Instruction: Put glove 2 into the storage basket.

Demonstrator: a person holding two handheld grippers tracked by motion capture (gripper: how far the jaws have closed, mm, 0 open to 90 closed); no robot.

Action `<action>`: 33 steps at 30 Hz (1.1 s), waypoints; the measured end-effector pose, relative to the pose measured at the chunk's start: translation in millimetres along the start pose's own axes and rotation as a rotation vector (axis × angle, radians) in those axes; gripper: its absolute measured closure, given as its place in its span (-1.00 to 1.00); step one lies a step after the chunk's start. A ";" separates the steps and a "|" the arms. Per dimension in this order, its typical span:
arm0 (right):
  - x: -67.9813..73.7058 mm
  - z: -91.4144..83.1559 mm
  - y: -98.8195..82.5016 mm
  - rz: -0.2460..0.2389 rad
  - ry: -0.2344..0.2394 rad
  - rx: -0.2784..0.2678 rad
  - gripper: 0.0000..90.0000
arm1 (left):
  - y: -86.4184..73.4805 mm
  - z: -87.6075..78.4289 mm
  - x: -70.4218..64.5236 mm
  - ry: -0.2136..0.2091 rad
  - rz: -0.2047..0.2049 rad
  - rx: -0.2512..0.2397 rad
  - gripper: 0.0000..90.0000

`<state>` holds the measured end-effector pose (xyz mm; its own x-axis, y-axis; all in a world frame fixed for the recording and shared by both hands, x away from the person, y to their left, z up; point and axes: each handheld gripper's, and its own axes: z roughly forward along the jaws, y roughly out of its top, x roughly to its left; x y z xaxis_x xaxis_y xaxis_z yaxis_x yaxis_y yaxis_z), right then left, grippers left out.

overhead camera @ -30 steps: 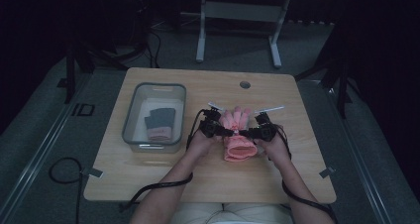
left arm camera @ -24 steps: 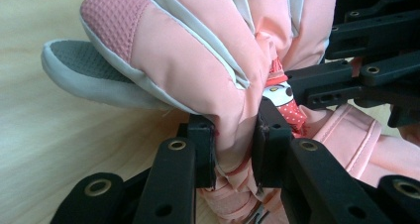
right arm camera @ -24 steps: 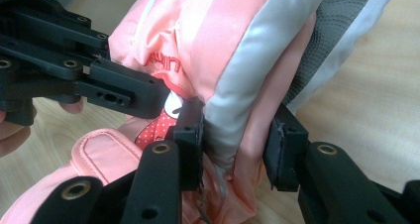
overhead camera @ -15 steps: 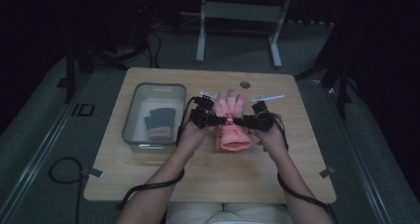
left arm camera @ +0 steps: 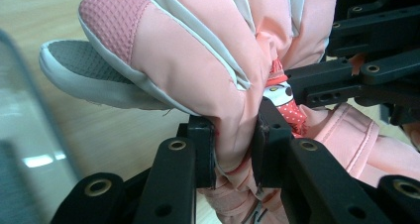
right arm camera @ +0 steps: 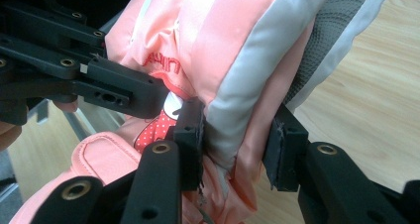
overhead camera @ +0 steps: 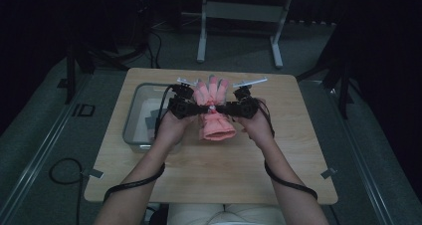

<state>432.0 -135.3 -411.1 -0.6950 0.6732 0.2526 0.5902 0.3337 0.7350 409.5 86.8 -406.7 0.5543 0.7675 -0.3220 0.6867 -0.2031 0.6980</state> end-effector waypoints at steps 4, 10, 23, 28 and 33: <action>8.0 6.2 8.0 0.004 0.026 -0.012 0.43 | 1.1 -14.0 6.0 0.025 0.003 -0.004 0.64; 25.2 21.1 21.3 -0.018 0.044 -0.003 0.43 | -3.1 -34.4 21.4 0.053 -0.005 -0.001 0.64; 64.8 60.1 49.6 -0.067 0.088 0.019 0.43 | -17.1 -73.9 54.5 0.109 -0.029 -0.028 0.63; 76.0 76.0 56.2 -0.080 0.114 0.034 0.43 | -26.2 -88.9 71.3 0.132 -0.054 -0.026 0.63; 91.7 102.9 66.2 -0.100 0.148 0.061 0.43 | -37.5 -103.6 92.3 0.165 -0.105 -0.025 0.63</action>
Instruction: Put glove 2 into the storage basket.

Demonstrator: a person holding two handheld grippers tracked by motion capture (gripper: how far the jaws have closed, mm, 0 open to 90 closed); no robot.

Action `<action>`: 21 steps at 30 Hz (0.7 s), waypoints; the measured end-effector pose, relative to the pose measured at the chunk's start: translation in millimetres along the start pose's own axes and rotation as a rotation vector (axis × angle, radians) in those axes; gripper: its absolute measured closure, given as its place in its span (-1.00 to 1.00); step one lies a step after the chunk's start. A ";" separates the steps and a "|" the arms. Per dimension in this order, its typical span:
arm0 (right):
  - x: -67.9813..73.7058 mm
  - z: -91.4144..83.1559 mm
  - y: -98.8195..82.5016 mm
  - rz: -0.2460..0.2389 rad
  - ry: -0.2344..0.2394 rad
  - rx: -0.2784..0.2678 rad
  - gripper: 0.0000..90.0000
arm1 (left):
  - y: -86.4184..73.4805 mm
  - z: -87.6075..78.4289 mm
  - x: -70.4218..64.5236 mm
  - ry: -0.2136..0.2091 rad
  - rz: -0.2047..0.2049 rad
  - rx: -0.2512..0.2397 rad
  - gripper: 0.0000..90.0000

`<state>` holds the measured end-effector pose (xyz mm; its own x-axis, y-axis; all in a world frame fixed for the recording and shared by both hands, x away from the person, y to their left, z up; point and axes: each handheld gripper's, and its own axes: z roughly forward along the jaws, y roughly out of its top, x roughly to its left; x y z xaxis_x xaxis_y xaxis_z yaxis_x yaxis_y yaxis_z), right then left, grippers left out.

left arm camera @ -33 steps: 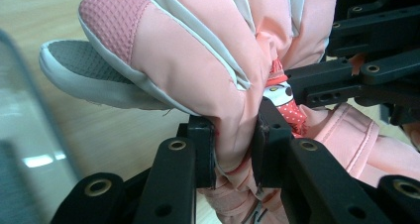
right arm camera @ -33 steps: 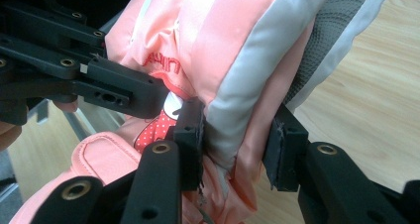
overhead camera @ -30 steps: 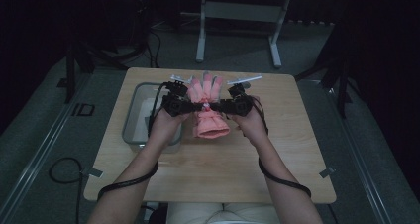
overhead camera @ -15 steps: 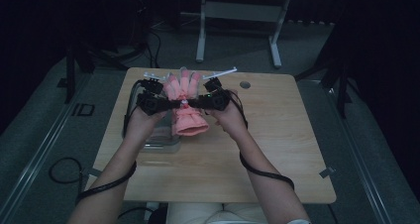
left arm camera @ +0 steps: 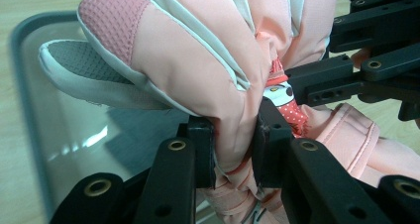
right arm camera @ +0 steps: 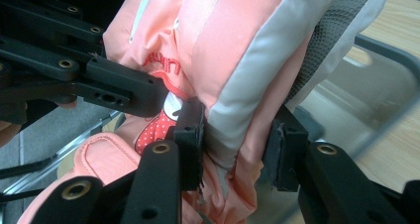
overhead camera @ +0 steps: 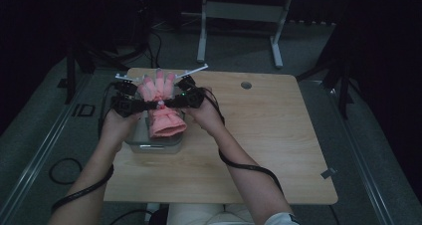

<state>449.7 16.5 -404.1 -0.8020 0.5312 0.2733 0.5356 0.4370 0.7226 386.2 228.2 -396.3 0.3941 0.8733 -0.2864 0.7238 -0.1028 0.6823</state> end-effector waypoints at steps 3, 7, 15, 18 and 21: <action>2.4 12.6 7.0 -0.009 0.015 0.017 0.42 | -2.1 -1.6 6.9 0.010 -0.010 -0.005 0.63; 0.4 22.9 11.8 -0.012 0.023 0.032 0.42 | -4.6 2.7 19.0 0.017 -0.036 -0.011 0.63; -13.2 40.3 5.8 -0.001 -0.014 0.092 0.42 | -12.8 31.4 30.8 -0.019 -0.082 0.014 0.63; -18.3 47.0 0.8 0.006 -0.035 0.107 0.42 | -18.0 42.4 36.4 -0.032 -0.094 0.011 0.63; -23.1 56.5 -5.4 0.028 -0.037 0.139 0.42 | -25.1 54.6 43.2 -0.047 -0.122 0.046 0.63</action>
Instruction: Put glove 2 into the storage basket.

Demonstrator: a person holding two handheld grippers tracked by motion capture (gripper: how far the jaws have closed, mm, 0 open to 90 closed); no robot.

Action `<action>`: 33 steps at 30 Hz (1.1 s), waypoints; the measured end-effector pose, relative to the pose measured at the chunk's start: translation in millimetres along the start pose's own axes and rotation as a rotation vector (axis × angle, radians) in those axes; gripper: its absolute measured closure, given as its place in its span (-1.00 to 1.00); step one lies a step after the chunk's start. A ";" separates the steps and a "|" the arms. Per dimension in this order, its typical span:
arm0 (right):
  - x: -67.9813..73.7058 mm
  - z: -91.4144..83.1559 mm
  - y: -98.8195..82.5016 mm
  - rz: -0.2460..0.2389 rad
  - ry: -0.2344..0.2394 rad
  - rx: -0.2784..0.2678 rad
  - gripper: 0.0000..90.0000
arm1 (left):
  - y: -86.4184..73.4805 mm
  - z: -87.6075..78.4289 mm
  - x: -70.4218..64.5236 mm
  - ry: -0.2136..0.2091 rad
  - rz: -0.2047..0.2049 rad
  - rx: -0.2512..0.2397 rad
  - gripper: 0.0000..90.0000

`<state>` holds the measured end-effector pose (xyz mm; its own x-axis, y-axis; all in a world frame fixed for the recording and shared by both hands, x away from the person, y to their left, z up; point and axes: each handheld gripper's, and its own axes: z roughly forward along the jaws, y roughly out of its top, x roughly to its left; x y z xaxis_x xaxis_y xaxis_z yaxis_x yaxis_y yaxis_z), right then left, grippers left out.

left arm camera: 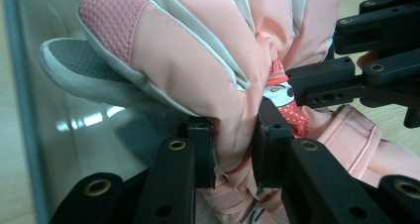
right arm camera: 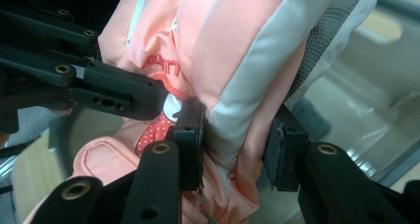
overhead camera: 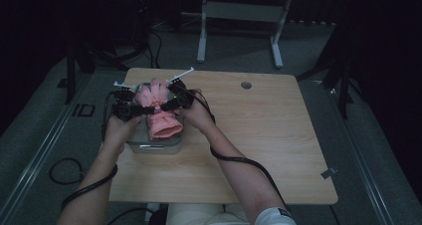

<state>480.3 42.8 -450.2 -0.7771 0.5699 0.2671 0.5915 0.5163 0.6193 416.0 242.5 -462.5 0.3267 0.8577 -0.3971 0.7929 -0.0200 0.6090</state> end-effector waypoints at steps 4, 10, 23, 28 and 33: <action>-7.5 15.5 -8.4 0.029 0.008 0.039 0.42 | -5.1 12.9 6.2 0.008 -0.016 0.043 0.62; -12.8 27.0 -10.8 0.064 0.010 0.056 0.35 | -5.9 21.3 11.1 0.043 -0.042 0.070 0.50; -24.9 27.3 -10.7 0.097 0.001 0.001 0.12 | -6.1 17.7 10.7 0.159 -0.024 0.012 -0.15; -24.0 17.6 -7.1 0.072 0.015 -0.023 0.14 | -3.2 13.4 6.4 0.196 0.017 -0.009 -0.15; -20.6 9.4 -3.7 0.060 0.014 -0.053 0.12 | -0.1 7.0 3.7 0.195 0.031 -0.022 -0.15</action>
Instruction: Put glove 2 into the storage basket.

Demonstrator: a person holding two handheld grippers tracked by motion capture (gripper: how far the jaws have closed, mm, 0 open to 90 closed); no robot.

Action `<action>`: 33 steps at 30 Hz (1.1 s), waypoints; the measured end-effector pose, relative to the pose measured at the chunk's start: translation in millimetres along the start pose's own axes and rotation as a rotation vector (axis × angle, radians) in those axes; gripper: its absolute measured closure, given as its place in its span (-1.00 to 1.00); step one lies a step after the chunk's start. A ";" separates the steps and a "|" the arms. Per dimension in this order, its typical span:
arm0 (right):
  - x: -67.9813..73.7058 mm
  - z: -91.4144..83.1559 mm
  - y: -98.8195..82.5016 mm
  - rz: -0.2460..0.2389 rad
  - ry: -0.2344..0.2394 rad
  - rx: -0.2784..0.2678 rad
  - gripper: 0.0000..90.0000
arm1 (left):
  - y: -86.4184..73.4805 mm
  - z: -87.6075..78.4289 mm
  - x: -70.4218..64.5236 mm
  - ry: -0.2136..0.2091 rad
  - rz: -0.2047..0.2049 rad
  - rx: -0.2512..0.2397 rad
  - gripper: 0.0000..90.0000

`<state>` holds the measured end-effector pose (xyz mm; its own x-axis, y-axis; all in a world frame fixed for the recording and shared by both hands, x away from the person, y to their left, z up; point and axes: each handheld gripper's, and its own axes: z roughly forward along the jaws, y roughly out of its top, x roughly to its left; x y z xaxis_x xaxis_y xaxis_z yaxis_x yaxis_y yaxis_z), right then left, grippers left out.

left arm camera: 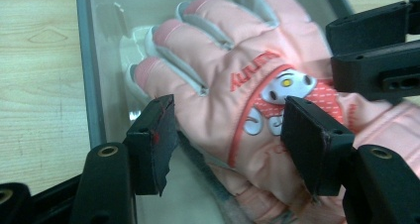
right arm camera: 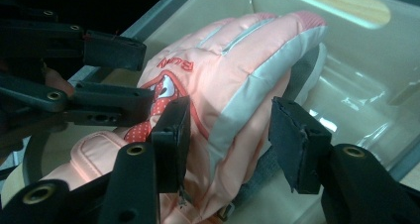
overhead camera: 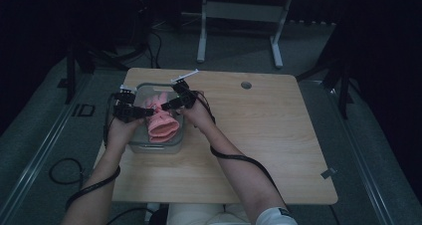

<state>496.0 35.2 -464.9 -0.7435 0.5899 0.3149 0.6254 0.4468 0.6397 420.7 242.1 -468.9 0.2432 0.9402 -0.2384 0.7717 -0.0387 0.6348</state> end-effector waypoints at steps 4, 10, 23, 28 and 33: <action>0.4 -2.6 -0.5 0.002 0.000 -0.002 0.09 | -1.9 -5.4 -1.1 0.017 0.011 -0.040 -0.15; 1.5 -10.4 -4.5 -0.004 0.008 -0.028 0.03 | -5.8 -24.0 -7.5 0.030 0.046 -0.111 -0.15; 5.2 -49.3 -9.2 -0.093 0.064 -0.078 -0.44 | -16.1 -47.3 -47.8 -0.127 0.086 -0.149 -0.33; 0.7 -67.1 -15.5 -0.120 0.038 -0.101 -0.52 | -16.9 -54.6 -70.1 -0.143 0.148 -0.173 -0.70; -4.0 -80.8 -26.9 -0.146 0.015 -0.108 -0.62 | -17.7 -54.4 -91.5 -0.170 0.207 -0.206 -0.97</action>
<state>463.1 -33.6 -426.7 -0.8286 0.5136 0.2226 0.4818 0.4520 0.7507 352.8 175.2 -418.3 0.4902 0.8490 -0.1975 0.5651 -0.1370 0.8136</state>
